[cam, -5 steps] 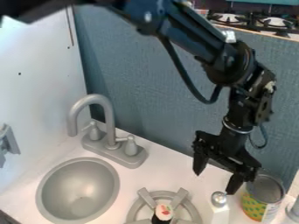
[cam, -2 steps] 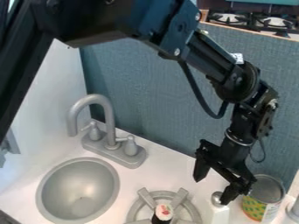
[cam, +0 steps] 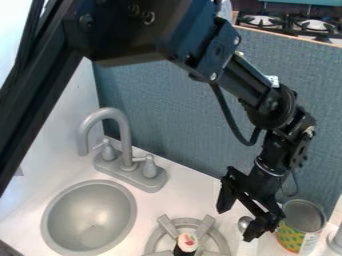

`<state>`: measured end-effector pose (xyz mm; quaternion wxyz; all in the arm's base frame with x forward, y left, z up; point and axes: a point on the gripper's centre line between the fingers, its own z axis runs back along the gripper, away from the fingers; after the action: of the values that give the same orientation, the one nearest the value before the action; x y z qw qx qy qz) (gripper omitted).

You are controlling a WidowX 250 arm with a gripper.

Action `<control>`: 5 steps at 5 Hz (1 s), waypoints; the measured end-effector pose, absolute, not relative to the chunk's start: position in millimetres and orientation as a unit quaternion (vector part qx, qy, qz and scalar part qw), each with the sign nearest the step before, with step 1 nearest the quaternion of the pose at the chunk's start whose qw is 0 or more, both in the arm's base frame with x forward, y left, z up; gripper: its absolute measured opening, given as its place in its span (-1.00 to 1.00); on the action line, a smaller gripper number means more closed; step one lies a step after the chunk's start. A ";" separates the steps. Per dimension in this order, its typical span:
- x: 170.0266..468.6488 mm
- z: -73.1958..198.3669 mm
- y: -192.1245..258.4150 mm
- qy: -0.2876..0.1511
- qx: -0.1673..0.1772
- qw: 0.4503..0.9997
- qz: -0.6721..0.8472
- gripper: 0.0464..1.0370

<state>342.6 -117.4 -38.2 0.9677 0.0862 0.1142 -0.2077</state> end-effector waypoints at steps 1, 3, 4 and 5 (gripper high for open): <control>339.7 -51.5 -117.7 0.128 0.083 0.964 -0.218 0.94; 346.5 -66.6 -126.4 0.129 0.065 0.963 -0.229 0.84; 346.7 -69.3 -134.3 0.127 0.041 0.962 -0.240 0.35; 342.9 -68.7 -138.5 0.127 0.028 0.963 -0.237 0.18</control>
<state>342.9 -138.5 -68.7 0.9628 0.0278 0.1273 -0.2368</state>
